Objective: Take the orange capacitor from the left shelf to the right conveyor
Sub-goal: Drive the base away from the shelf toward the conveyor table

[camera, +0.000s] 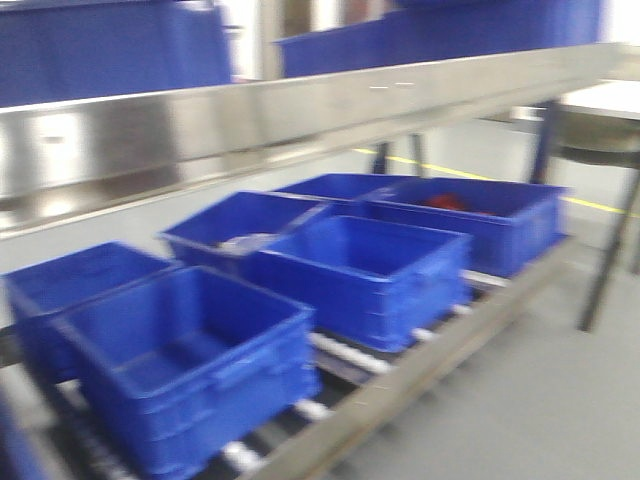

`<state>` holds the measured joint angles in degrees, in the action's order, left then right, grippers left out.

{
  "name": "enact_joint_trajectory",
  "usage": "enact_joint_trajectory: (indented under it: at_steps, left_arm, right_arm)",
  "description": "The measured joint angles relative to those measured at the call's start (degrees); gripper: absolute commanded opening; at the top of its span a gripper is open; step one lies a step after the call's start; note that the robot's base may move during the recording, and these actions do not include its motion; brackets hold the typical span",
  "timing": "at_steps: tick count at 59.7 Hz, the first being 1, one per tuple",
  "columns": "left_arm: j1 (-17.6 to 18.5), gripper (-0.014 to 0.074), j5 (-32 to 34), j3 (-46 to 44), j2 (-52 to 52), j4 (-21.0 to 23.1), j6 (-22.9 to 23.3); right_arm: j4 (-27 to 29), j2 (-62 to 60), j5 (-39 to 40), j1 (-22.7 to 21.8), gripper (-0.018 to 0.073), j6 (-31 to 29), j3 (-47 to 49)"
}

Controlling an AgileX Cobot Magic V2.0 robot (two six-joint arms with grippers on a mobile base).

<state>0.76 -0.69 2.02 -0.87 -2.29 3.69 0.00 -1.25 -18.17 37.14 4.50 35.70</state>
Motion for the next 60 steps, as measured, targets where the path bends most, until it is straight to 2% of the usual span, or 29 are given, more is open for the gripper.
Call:
enact_joint_trajectory:
  at_steps: [60]
  left_arm:
    - [0.00, -0.0126, 0.00, 0.00, 0.00, 0.00, 0.00]
  right_arm:
    - [0.00, 0.00, 0.00, 0.00, 0.0052, 0.00, 0.00]
